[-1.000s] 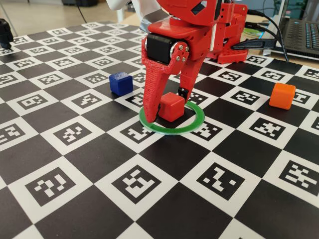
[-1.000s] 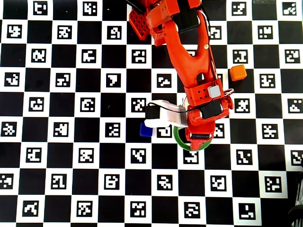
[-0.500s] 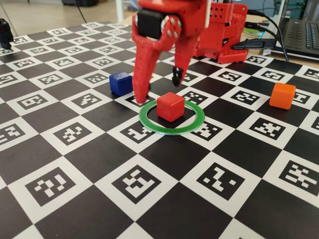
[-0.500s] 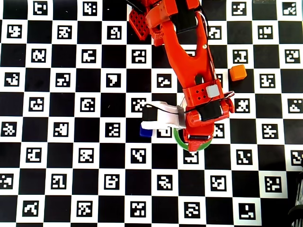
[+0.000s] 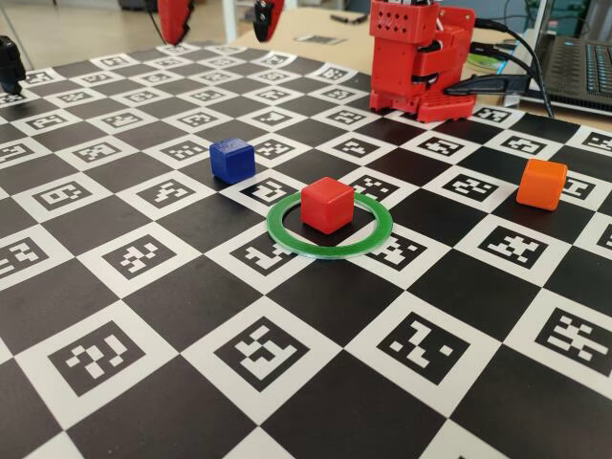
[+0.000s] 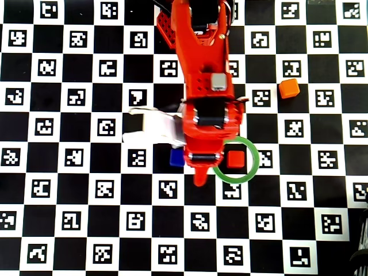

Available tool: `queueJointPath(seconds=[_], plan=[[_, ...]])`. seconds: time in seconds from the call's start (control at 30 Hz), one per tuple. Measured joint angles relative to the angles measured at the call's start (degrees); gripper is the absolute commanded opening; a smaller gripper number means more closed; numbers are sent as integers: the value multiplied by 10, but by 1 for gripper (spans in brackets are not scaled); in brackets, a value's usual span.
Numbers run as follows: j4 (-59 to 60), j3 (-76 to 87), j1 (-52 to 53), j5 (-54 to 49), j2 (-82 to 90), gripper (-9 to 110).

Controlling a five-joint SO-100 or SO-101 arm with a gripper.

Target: Grab the red cube then put it in the green circle then put the blue cube on top and finally the orange cube on top

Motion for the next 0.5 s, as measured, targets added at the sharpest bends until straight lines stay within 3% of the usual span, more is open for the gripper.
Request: queueJointPath(seconds=[0.5], plan=[[-133,165,32,-27,22,51]])
